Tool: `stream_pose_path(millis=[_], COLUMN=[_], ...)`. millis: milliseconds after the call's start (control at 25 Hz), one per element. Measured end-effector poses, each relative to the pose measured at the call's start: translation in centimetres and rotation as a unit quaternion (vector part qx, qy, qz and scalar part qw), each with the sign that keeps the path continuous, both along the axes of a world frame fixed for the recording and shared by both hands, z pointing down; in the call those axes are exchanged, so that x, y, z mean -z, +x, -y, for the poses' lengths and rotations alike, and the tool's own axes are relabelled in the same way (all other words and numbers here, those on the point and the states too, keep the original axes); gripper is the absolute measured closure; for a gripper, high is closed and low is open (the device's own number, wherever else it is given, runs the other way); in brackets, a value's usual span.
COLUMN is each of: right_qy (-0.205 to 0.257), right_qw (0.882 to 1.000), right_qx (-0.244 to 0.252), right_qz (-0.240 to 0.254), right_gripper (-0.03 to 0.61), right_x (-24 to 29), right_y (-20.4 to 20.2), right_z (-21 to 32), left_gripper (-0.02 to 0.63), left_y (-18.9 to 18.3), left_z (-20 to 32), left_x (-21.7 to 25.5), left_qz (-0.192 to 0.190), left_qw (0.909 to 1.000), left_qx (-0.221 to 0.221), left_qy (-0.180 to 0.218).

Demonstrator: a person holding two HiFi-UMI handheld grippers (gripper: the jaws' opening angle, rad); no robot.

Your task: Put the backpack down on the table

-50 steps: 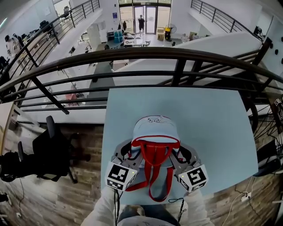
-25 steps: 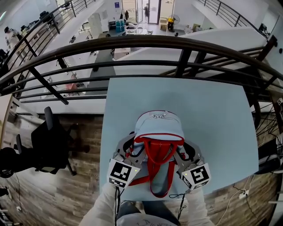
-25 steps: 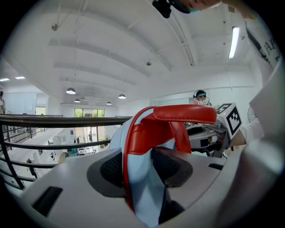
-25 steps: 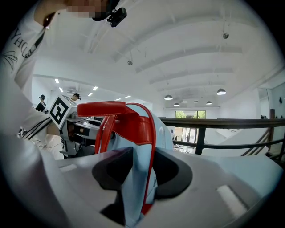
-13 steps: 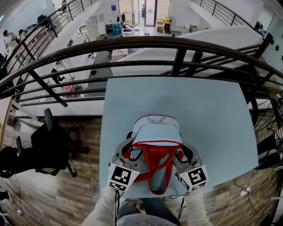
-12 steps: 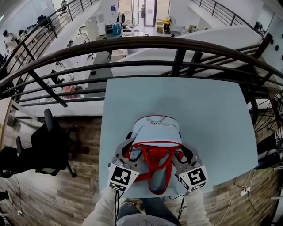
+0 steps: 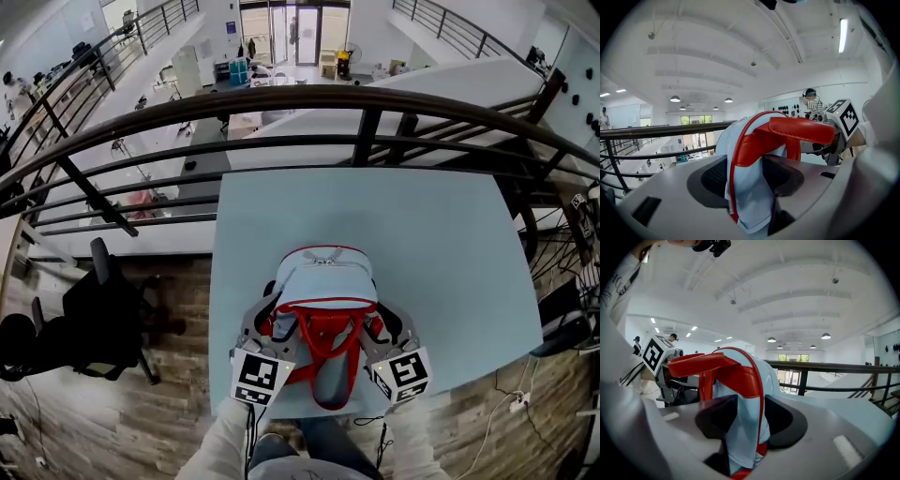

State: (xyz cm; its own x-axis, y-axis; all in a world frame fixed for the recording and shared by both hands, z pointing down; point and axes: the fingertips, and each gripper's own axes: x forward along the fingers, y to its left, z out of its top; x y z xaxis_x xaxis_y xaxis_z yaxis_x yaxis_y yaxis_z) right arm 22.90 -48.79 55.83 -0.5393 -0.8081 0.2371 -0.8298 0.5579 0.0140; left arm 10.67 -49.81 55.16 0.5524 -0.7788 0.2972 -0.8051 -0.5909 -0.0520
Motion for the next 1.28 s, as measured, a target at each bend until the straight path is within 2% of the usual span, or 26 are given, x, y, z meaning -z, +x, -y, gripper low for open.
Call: stream_pose_path(millis=[200, 480, 680, 840, 880, 1000, 1120, 1280], right_qy=[0.018, 0.059, 0.101, 0.129, 0.136, 0.156, 0.168, 0.172], right_qw=[0.999, 0.994, 0.989, 0.984, 0.982, 0.977, 0.972, 0.969], right_qx=[-0.037, -0.081, -0.095, -0.104, -0.107, -0.121, -0.135, -0.144], right_qz=[0.024, 0.042, 0.048, 0.063, 0.069, 0.084, 0.093, 0.104], right_gripper=[0.387, 0.387, 0.388, 0.390, 0.395, 0.474, 0.534, 0.558], right_x=[2.0, 6.7, 11.4, 14.8, 15.6, 17.5, 18.9, 19.6], right_y=[1.0, 1.5, 1.3, 1.2, 1.2, 1.3, 1.6, 1.7], right_z=[-0.9, -2.0, -2.9, -4.1, -4.4, -5.3, -5.8, -6.4], left_gripper=[0.408, 0.408, 0.413, 0.489, 0.507, 0.575, 0.594, 0.597], left_y=[-1.9, -5.7, -6.4, -6.4, -6.5, -6.9, -7.1, -7.4], left_z=[-0.8, -2.3, -3.4, -4.6, -4.9, -5.5, -5.7, -6.0], left_x=[2.0, 7.5, 11.5, 15.1, 16.0, 18.0, 18.9, 19.2], left_qz=[-0.040, -0.071, -0.078, -0.091, -0.093, -0.099, -0.096, -0.106], left_qw=[0.9985, 0.9935, 0.9895, 0.9840, 0.9825, 0.9778, 0.9759, 0.9739], left_qx=[0.037, 0.066, 0.070, 0.074, 0.076, 0.088, 0.095, 0.107], left_qy=[0.013, 0.059, 0.100, 0.135, 0.142, 0.163, 0.171, 0.170])
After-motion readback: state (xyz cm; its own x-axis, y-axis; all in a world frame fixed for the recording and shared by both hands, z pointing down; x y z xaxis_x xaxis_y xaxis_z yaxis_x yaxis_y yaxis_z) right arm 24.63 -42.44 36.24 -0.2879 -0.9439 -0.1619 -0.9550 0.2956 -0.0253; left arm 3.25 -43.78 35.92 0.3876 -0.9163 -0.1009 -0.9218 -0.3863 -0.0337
